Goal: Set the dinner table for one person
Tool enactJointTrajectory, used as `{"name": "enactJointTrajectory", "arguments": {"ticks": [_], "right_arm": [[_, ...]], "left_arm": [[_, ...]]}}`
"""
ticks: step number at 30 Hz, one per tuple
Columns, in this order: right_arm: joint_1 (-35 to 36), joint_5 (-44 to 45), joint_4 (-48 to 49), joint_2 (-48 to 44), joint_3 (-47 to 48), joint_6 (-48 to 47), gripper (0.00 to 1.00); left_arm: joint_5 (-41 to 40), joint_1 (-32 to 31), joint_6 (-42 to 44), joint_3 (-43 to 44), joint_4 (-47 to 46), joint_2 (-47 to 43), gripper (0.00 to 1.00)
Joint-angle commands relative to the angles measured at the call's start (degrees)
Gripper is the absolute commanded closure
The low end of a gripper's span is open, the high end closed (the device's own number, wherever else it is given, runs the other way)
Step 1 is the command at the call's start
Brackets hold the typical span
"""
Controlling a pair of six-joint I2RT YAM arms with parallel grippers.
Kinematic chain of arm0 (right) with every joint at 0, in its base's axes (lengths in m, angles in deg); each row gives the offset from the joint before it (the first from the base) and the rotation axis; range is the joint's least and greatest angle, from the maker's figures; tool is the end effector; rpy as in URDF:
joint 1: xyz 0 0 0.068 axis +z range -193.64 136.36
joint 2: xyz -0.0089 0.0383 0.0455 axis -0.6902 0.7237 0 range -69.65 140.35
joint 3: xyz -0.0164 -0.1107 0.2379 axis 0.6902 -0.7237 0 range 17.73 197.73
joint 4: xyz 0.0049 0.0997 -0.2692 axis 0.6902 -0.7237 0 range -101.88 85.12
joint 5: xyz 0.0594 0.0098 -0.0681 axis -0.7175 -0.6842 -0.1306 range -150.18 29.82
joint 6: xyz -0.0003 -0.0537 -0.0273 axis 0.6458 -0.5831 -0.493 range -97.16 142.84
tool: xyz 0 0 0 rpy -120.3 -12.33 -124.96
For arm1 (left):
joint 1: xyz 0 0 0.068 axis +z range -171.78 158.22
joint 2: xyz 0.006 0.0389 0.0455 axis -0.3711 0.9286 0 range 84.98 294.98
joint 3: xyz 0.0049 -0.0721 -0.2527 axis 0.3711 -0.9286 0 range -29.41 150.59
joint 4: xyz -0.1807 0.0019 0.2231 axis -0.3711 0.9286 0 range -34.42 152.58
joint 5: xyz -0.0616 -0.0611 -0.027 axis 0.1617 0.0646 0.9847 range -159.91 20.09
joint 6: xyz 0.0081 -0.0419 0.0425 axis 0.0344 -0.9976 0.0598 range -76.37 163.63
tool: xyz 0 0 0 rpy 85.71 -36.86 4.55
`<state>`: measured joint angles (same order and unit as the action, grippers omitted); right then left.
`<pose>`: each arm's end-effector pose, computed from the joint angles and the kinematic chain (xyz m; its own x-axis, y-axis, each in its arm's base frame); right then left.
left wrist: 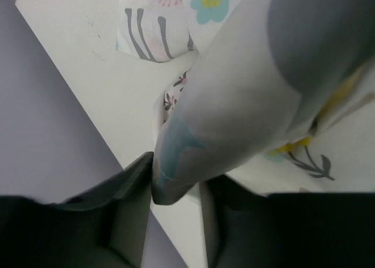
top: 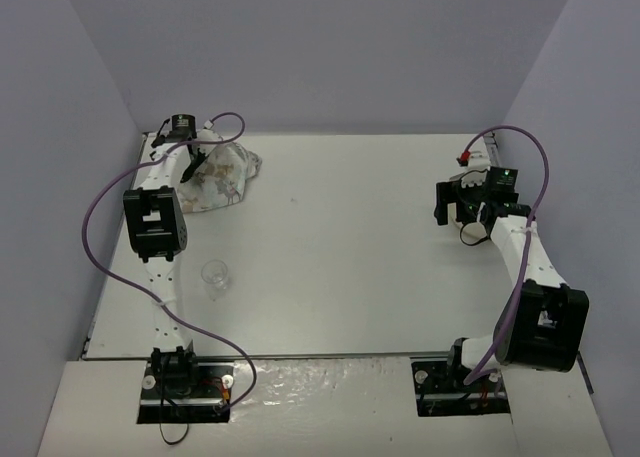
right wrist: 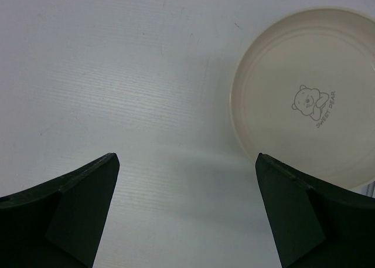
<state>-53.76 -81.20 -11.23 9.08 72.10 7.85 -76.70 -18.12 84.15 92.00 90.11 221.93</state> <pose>0.3399 -0.0444 0.2456 -0.4494 -0.1650 -0.8780 -0.2648 0.9632 -0.0456 0.5582 0.0411 0.1809 -0.6722 0.6034 -0.4291 0.3913 0.7815 0.4860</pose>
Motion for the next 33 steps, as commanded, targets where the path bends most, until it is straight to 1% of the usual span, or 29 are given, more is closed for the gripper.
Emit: {"name": "enactJointTrajectory", "arguments": {"ticks": [1, 6, 7, 8, 10, 12, 15, 16, 18, 20, 22, 25, 29, 31, 33], "right_arm": [[-0.34, 0.79, 3.09, 1.15, 0.48, -0.76, 0.0], [-0.36, -1.0, 2.81, 1.26, 0.53, -0.99, 0.0], [-0.02, -2.43, 1.93, 1.51, 0.88, -1.65, 0.0], [0.52, -5.85, 1.19, 1.79, 1.18, -2.13, 0.0], [4.86, -10.6, -0.21, 2.34, 2.07, -3.11, 0.0], [12.85, -11.52, -4.34, 3.63, 4.28, -6.24, 0.0], [26.05, -7.83, -13.52, 10.5, 13.39, -12.81, 0.0], [28.87, -5.92, -15.06, 15.32, 16.38, -13.35, 0.0], [34.76, -2.47, -17.21, 22.1, 23.54, -12.47, 0.0], [37.37, -0.2, -19.43, 27.77, 30.04, -12.61, 0.0], [39.38, 2.44, -19.51, 31.79, 35.53, -13.21, 0.0], [43.84, 4.9, -18.05, 34.39, 41.04, -14.86, 0.0], [47.16, 7.97, -16.89, 38.92, 51.36, -15.86, 0.0], [47.31, 10.1, -15.4, 41.21, 54.59, -12.81, 0.0], [47.21, 12.68, -12.47, 41.43, 53.98, -11.28, 0.0]], "left_arm": [[0.89, -0.85, 0.6, 3.07, -2.95, -2.14, 1.0], [1.93, -1.02, 0.56, 5.12, -1.06, -0.95, 1.0], [2.21, -1.02, 0.27, 5.79, -0.79, -1.05, 1.0], [3.21, -0.96, -0.37, 6.64, -0.15, -1.25, 1.0], [3.82, -1.54, -0.88, 9.72, 2.44, -1.87, 1.0], [2.91, -2.46, -0.56, 13.3, 5.22, -2.12, 1.0], [2.62, -3.04, -0.5, 21.03, 11.95, -1.22, 1.0], [2.95, -3.05, -0.9, 22.61, 14.9, -1.01, 1.0], [3.05, -3.33, -1.66, 23.82, 17.03, -1.15, 1.0], [2.77, -4.94, -2.53, 23.35, 18.09, -2.01, 1.0], [3.42, -5.07, -3.33, 22.02, 19.26, -2.9, 1.0], [3.89, -5.15, -5.25, 19.67, 19.57, -4.76, 1.0], [5.25, -5.56, -9.25, 21.07, 22.61, -5.39, 1.0], [5.62, -7.52, -10.12, 21.71, 24.12, -6.95, 1.0], [3.92, -10.75, -8.55, 21.77, 25.18, -8.53, 1.0]]}}
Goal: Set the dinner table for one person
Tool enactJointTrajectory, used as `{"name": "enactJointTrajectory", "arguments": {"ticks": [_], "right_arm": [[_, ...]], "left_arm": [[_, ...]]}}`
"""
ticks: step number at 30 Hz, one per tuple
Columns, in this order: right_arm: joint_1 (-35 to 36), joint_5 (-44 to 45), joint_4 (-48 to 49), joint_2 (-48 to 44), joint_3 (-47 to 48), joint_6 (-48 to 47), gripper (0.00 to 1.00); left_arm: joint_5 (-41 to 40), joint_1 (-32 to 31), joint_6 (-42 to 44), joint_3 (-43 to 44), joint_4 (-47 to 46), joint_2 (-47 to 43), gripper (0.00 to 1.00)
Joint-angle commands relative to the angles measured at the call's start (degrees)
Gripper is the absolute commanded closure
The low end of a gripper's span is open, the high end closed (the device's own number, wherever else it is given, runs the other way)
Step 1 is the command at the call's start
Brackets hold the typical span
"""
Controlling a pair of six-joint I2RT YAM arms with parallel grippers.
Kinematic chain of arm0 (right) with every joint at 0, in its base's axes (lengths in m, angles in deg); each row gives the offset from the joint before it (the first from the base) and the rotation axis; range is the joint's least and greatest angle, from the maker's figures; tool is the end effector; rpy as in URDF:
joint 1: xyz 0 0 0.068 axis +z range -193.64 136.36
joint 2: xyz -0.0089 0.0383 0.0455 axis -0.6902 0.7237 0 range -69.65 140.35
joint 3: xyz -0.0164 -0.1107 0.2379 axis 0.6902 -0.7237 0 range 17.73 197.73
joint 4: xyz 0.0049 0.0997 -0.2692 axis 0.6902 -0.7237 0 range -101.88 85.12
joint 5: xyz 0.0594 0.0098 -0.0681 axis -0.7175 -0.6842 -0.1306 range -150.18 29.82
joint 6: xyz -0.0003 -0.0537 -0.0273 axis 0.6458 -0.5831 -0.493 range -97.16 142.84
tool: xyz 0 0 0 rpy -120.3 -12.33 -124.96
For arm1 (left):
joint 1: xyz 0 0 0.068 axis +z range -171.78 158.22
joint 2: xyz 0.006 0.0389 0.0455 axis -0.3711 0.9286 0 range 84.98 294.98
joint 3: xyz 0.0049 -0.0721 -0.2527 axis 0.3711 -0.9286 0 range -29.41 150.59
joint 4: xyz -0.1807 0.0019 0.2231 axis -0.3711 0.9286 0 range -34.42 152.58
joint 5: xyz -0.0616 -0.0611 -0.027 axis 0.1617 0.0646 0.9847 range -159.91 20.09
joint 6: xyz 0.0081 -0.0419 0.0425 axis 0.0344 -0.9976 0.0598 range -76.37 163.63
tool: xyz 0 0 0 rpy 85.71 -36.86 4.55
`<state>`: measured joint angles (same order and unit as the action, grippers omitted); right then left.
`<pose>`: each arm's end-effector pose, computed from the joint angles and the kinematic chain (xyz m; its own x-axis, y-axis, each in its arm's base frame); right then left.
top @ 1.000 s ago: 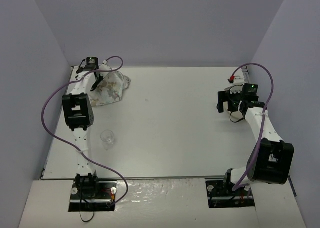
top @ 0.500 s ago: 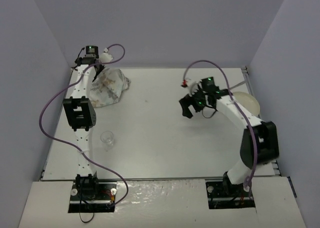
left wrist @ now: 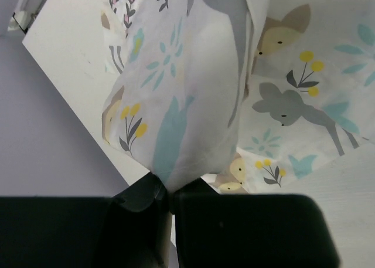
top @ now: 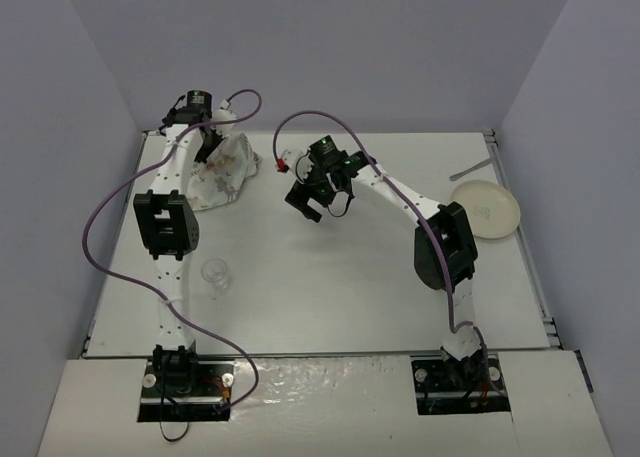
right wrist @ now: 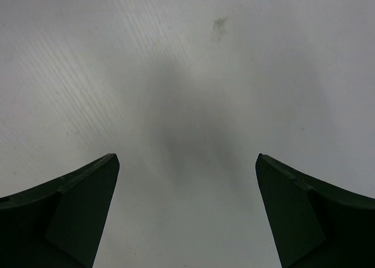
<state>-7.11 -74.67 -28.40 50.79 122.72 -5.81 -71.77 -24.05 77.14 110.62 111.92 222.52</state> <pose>0.4095 0.3173 0.2438 -0.0921 -0.6459 -0.7578 -0.8851 0.4017 -0.2348 0.5461 -0.0201 0.2609 -0.6615 0.5783 -0.4774 0.4623 0.8157 0.3476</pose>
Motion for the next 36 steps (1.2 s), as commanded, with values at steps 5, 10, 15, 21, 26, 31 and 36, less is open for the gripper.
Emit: {"name": "enactJointTrajectory", "arguments": {"ticks": [5, 10, 15, 21, 26, 31, 36], "right_arm": [[0.87, 19.13, 21.61, -4.41, -5.96, 7.97, 0.0], [2.43, 25.67, 26.05, -3.2, -4.9, 16.1, 0.0], [8.12, 31.45, 28.78, -0.82, -2.67, 19.84, 0.0], [15.77, 34.74, 29.46, 2.99, -0.12, 20.78, 0.0], [17.87, 39.41, 29.39, 4.92, 2.92, 22.11, 0.0], [18.22, 43.55, 29.22, 8.61, 6.09, 22.83, 0.0], [18.36, 45.76, 30.58, 9.44, 6.53, 22.76, 0.0]], "left_arm": [[-2.88, -15.22, 0.6, 15.08, 14.59, -8.42, 1.0], [-1.49, -21.3, -2.19, 17.6, 16.69, -12.51, 1.0], [-0.05, -21.49, -5.75, 9.18, 13.8, -20.37, 1.0], [0.44, -17.06, -6.96, 7.2, 14.37, -21.02, 1.0], [1.78, -11.97, -7.84, 10.25, 14.82, -16.95, 1.0], [4.7, -10.81, -7.77, 12.48, 15.78, -13.77, 1.0], [5.05, -10.54, -7.61, 12.49, 16.26, -13.28, 1.0]]}}
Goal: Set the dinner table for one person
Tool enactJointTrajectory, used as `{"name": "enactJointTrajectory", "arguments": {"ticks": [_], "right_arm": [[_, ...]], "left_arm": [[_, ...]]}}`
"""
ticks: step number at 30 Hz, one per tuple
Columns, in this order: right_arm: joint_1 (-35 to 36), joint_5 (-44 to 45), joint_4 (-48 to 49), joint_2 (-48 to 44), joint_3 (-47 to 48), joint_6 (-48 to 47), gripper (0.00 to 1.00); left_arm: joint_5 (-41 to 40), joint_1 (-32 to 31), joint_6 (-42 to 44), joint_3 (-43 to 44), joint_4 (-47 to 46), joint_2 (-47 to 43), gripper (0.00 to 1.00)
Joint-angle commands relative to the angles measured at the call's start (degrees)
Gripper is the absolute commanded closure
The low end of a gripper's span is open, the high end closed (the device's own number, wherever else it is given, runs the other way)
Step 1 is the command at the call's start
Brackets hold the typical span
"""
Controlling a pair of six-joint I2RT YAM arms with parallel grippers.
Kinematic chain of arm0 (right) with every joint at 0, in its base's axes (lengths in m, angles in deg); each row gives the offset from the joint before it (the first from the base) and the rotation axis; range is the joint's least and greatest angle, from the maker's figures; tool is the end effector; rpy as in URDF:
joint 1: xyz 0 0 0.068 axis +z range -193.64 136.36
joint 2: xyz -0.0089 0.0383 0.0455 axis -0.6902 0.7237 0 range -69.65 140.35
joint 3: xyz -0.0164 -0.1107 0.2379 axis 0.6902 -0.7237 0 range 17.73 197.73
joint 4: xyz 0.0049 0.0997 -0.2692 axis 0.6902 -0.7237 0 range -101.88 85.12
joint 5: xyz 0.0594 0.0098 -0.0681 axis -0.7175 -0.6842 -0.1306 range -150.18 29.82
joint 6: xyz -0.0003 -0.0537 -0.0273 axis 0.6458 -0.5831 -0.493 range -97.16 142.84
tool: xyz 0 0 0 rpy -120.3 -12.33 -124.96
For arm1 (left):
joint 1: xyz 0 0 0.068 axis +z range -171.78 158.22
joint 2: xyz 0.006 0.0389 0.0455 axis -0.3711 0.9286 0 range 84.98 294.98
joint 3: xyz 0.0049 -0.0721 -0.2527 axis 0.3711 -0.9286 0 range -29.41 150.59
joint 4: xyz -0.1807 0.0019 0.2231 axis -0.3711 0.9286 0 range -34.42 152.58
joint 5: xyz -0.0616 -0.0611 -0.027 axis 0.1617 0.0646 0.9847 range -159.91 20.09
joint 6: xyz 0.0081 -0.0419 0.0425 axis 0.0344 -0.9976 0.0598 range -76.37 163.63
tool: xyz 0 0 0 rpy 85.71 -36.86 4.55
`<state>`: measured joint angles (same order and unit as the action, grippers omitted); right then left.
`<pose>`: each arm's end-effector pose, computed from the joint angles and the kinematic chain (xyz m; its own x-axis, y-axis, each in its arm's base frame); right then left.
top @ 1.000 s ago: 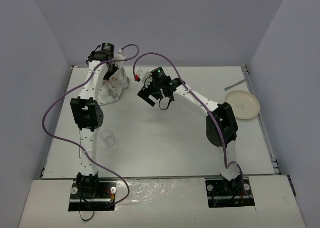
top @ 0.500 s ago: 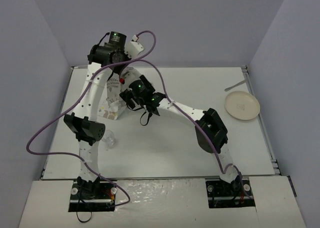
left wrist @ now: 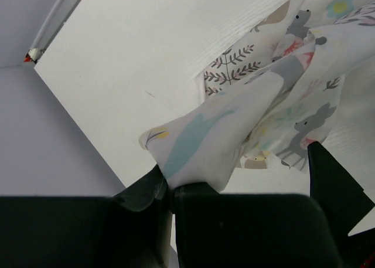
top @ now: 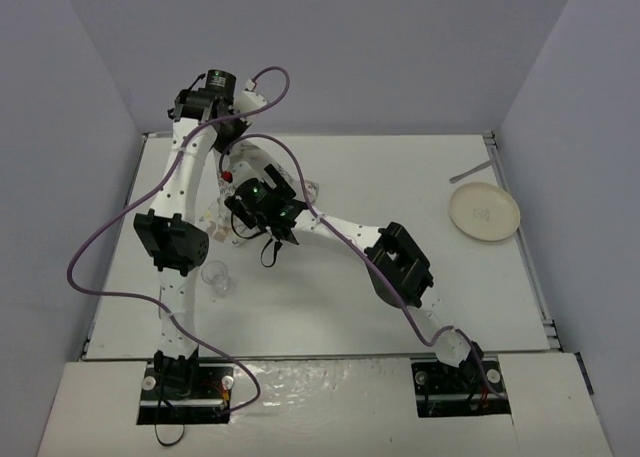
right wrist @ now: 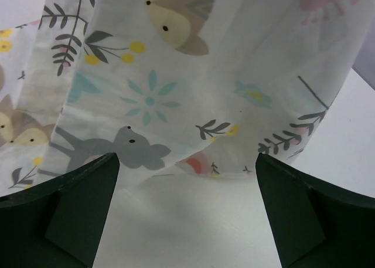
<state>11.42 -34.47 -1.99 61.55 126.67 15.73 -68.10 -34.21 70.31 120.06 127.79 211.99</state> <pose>0.3420 0.4557 0.2189 -0.1260 -0.3751 -0.9184 -0.5237 0.8114 -0.2596 0.4665 -0.1042 0.3851 -0.5605 0.5830 -0.5882 0.5446 0.7946 0.2686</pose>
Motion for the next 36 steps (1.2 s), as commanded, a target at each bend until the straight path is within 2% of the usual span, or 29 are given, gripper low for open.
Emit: {"name": "enactJointTrajectory", "arguments": {"ticks": [1, 7, 12, 16, 20, 22, 23, 25, 27, 28, 29, 32, 36], "right_arm": [[-0.05, 6.21, 4.68, -1.83, 2.78, 1.22, 0.0], [1.78, 10.77, 5.37, -2.05, 6.72, 2.38, 0.0], [6.0, 14.08, 5.69, -2.61, 7.71, 2.69, 0.0], [9.7, 19.95, 6.33, -2.08, 9.16, 3.23, 0.0], [12.92, 24.59, 11.11, -0.96, 8.67, -0.92, 0.0], [14.39, 30.93, 18.85, -0.52, 5.28, -7.3, 0.0], [15.01, 31.91, 26.33, -0.06, 2.88, -11.81, 0.0], [16.22, 40.67, 59.45, 1.74, -4.83, -27.8, 0.0], [16.93, 38.68, 82.5, 3.57, -11.21, -43.85, 0.0], [17.34, 36.95, 85.41, 4.39, -13.03, -49.06, 0.0], [17.24, 37.32, 84.87, 4.53, -13.61, -50.08, 0.0], [16.31, 41.16, 72.34, 3.38, -12.17, -40.24, 0.0], [14.85, 40.67, 73.2, 3.64, -12.52, -40.13, 0.0]], "left_arm": [[1.44, -0.32, -0.84, 3.12, 0.38, -2.81, 1.0], [1.23, -1.32, -0.59, 3.6, 1.51, -2.94, 1.0], [9.42, -2.94, 0.02, 4.94, 4.42, -7.11, 1.0], [11.03, -3.72, -1.18, 5.26, 4.75, -9.35, 1.0], [13.19, -4.18, -1.36, 4.18, 5.73, -11.75, 1.0], [13.83, -4.19, -1.45, 3.64, 5.74, -13.17, 1.0], [13.81, -4.19, -1.41, 3.1, 5.73, -13.76, 1.0], [13.58, -4.17, -1.01, 1.25, 5.57, -15.99, 1.0], [13.88, -3.79, -0.7, 0.15, 5.56, -16.52, 1.0], [14.06, -3.61, -0.53, -0.08, 5.85, -16.52, 1.0], [14.23, -3.44, -0.42, -0.21, 6.05, -16.39, 1.0], [15.32, -2.96, -0.66, 0.99, 6.1, -15.3, 1.0], [16.52, -2.52, -1.29, 4.06, 6.53, -13.25, 1.0]]}}
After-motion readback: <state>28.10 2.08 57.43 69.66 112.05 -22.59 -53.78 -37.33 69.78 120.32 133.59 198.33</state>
